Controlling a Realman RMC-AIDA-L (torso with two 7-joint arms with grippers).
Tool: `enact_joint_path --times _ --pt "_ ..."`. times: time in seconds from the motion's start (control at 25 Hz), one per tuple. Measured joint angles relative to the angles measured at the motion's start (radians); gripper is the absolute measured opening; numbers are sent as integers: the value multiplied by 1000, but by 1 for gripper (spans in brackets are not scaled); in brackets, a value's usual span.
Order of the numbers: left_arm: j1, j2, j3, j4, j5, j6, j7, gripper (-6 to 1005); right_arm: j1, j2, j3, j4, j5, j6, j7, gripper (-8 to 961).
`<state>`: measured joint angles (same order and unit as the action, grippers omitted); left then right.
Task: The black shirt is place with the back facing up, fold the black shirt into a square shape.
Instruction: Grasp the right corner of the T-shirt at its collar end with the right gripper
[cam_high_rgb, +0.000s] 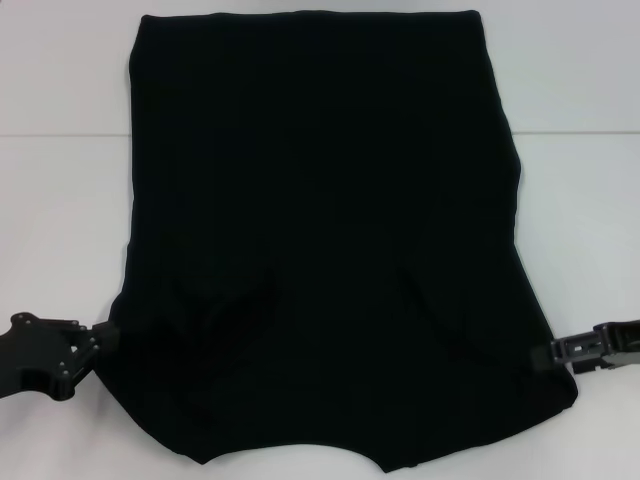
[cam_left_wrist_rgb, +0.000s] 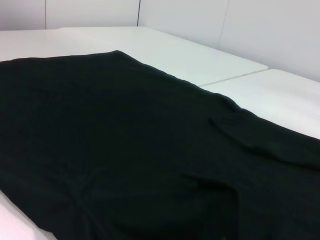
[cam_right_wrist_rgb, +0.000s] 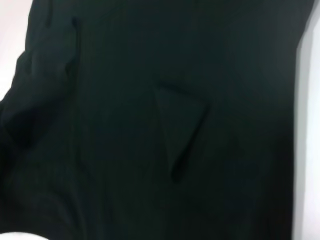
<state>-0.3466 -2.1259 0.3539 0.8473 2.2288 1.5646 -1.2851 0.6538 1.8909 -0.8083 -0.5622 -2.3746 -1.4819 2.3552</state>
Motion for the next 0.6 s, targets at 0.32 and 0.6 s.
enact_joint_path --times 0.32,0.6 --pt "-9 3 1 -1 0 0 0 16 5 13 -14 4 -3 -9 5 944" --pt "-9 6 1 -1 0 0 0 15 19 30 -25 4 -3 -30 8 941"
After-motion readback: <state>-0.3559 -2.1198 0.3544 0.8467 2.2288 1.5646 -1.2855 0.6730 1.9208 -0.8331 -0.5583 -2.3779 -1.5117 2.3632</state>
